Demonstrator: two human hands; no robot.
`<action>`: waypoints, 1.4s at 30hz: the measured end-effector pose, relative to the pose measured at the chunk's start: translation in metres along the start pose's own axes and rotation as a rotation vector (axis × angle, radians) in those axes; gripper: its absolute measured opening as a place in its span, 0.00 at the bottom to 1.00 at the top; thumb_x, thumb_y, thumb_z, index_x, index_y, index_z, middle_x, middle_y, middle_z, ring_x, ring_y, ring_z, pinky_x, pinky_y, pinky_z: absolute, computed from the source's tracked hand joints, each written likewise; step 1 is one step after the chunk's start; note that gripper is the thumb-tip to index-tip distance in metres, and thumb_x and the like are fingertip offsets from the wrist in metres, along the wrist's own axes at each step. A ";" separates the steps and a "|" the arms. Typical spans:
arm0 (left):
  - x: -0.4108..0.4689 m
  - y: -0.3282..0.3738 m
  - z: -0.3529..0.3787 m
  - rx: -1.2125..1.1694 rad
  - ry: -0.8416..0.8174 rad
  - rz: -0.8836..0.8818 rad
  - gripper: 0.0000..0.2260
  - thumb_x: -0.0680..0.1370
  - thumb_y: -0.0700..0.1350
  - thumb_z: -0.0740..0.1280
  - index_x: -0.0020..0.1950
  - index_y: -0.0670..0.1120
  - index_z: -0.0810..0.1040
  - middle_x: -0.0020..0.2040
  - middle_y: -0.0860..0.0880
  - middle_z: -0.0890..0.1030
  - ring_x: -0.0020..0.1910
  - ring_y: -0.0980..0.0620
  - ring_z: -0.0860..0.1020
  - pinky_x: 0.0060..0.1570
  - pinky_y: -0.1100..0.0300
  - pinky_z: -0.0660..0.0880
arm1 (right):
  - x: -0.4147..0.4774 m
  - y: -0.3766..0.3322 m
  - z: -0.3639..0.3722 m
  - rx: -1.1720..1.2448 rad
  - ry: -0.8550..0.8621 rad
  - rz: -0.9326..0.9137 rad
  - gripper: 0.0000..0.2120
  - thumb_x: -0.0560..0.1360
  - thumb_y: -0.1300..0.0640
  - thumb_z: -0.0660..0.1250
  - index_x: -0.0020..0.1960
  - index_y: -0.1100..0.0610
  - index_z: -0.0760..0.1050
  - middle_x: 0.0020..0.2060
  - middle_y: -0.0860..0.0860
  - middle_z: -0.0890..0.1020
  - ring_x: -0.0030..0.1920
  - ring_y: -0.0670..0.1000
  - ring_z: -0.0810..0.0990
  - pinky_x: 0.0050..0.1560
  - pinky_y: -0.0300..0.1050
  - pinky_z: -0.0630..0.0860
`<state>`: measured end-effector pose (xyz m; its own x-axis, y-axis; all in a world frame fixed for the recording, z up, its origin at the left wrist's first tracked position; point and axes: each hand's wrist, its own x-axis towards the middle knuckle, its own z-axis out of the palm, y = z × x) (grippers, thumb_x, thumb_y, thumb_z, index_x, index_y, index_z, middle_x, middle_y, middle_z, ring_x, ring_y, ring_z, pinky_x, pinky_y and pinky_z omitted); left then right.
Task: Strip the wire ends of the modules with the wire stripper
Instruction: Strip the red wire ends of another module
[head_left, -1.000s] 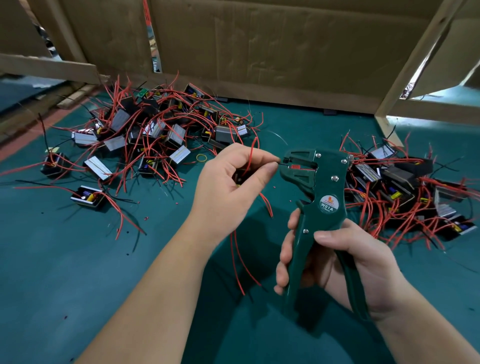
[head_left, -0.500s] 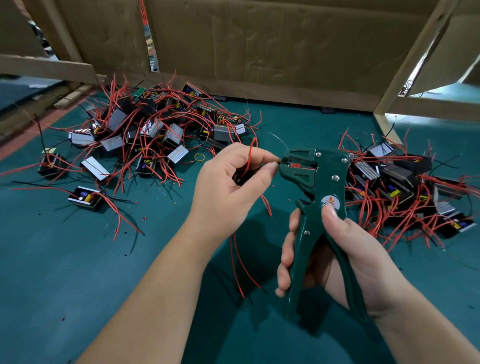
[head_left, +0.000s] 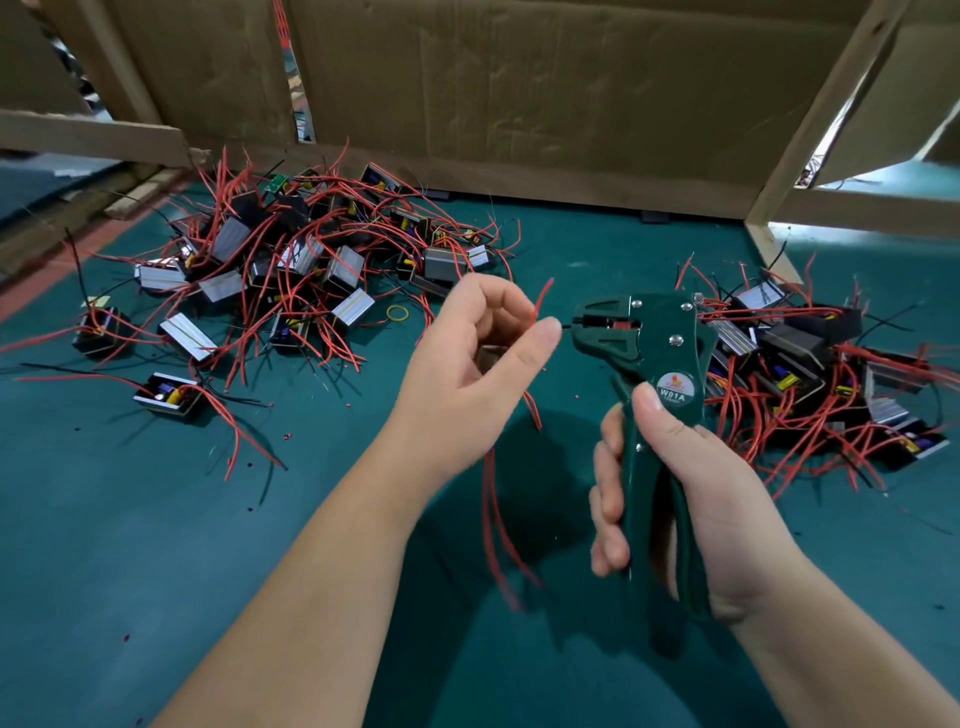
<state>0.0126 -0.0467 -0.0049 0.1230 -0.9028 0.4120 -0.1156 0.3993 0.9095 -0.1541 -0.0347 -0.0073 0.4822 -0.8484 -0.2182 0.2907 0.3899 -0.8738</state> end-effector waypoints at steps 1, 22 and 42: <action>0.000 0.000 0.001 0.001 -0.020 -0.021 0.02 0.78 0.45 0.61 0.45 0.49 0.71 0.37 0.57 0.74 0.38 0.58 0.72 0.43 0.66 0.69 | 0.000 0.000 0.001 0.013 0.012 0.006 0.20 0.65 0.41 0.69 0.37 0.58 0.72 0.25 0.59 0.69 0.18 0.55 0.68 0.26 0.47 0.73; 0.004 -0.004 -0.009 0.212 0.007 -0.013 0.05 0.77 0.50 0.63 0.41 0.54 0.73 0.38 0.45 0.74 0.30 0.51 0.74 0.34 0.65 0.69 | 0.001 -0.002 -0.009 0.143 -0.192 0.214 0.26 0.54 0.51 0.78 0.47 0.61 0.77 0.38 0.64 0.77 0.36 0.64 0.79 0.41 0.62 0.78; 0.005 -0.001 -0.010 0.150 0.067 0.044 0.05 0.76 0.39 0.70 0.42 0.47 0.81 0.34 0.56 0.76 0.31 0.64 0.72 0.36 0.72 0.67 | -0.005 -0.007 -0.008 0.163 -0.399 0.155 0.20 0.64 0.53 0.75 0.52 0.61 0.76 0.40 0.65 0.78 0.38 0.66 0.79 0.43 0.63 0.76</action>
<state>0.0233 -0.0504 -0.0030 0.1797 -0.8703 0.4586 -0.2678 0.4054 0.8741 -0.1655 -0.0365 -0.0035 0.8014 -0.5840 -0.1289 0.3006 0.5797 -0.7574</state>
